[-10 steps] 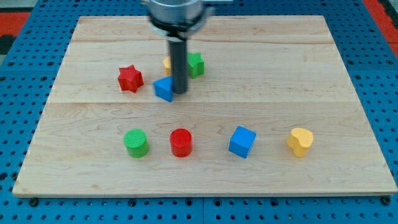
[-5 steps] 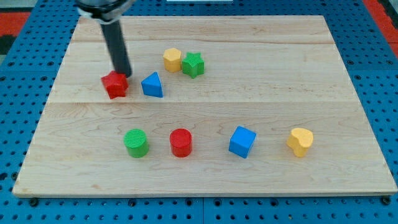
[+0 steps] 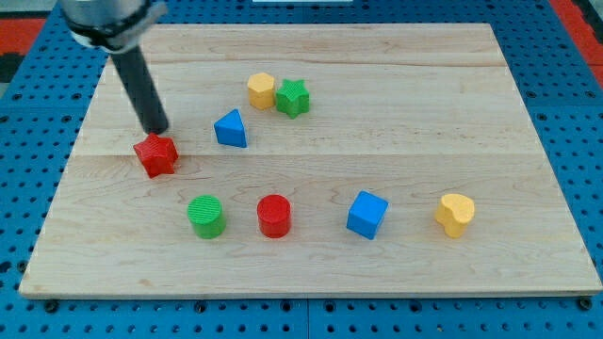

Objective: Push the red star towards the bottom left

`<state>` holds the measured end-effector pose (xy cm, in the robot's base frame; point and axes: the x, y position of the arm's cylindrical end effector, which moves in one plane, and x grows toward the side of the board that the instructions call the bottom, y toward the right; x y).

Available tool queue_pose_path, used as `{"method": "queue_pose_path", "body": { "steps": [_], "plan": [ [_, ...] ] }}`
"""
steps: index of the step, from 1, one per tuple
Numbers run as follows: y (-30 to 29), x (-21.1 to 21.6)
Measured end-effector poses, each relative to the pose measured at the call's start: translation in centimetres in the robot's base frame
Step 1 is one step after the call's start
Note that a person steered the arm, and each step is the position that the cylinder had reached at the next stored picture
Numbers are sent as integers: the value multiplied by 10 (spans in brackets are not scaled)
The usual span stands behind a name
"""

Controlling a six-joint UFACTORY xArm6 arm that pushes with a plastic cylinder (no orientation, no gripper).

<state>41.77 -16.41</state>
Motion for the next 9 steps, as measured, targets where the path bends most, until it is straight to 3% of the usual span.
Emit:
{"method": "queue_pose_path", "body": {
  "steps": [2, 6, 7, 9],
  "plan": [
    [1, 28],
    [-51, 10],
    [-49, 44],
    [-49, 72]
  ]
}}
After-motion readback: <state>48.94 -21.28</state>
